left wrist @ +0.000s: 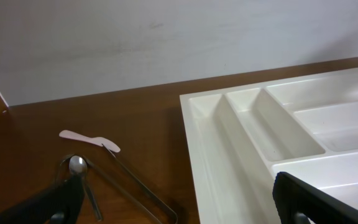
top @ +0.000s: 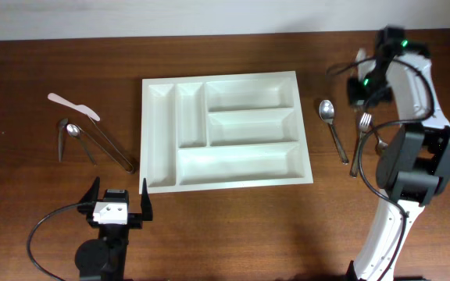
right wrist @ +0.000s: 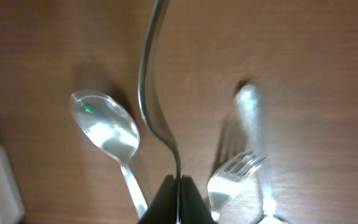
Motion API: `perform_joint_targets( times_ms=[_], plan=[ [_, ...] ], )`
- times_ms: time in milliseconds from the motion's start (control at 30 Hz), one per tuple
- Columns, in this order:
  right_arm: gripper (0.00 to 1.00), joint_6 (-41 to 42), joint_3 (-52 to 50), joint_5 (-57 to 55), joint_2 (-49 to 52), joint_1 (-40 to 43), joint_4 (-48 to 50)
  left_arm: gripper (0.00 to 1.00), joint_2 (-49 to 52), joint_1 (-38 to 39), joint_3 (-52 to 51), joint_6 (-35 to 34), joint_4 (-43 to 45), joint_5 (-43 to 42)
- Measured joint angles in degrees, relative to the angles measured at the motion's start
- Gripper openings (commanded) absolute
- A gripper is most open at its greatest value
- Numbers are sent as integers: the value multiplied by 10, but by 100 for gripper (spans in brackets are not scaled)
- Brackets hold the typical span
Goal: Pack container
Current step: 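Carry the knife left and lower it into the tray's middle compartment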
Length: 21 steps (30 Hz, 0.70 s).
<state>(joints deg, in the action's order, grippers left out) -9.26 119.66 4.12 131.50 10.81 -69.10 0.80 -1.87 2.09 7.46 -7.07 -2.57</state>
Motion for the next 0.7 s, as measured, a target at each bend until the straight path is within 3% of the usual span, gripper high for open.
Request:
perform_joint_targets(
  times_ms=[200, 400, 700],
  plan=[
    [4, -71, 137, 51, -2, -14, -37, 99, 0, 0, 0, 0, 0, 0],
    [4, -190, 146, 121, -2, -94, -54, 99, 0, 0, 0, 0, 0, 0],
    [4, -451, 141, 165, -2, -261, -115, 99, 0, 0, 0, 0, 0, 0]
  ],
)
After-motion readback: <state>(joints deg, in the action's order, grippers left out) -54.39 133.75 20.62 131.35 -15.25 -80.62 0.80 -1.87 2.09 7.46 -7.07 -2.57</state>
